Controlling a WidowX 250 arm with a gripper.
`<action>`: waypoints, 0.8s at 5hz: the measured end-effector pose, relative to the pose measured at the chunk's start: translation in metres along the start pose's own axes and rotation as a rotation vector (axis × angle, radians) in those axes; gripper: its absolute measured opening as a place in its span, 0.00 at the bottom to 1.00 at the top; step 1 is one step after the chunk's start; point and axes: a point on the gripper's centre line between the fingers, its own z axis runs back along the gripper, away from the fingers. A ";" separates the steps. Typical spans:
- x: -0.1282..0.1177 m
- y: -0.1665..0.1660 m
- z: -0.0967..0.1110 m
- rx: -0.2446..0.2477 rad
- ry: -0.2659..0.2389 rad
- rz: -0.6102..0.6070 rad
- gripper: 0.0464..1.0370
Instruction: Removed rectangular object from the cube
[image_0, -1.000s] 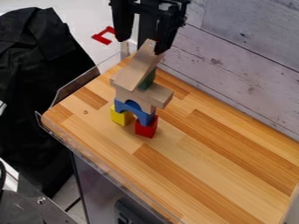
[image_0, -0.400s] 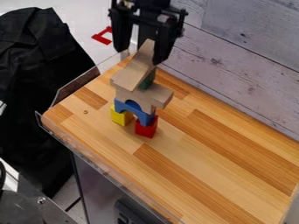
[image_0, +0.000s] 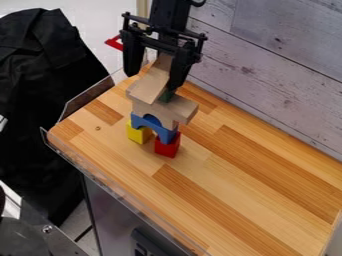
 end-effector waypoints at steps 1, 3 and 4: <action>0.002 0.002 0.000 -0.005 -0.010 0.020 0.63; 0.002 0.002 0.000 -0.009 -0.013 0.012 0.52; 0.001 0.001 0.000 -0.016 -0.010 0.009 0.52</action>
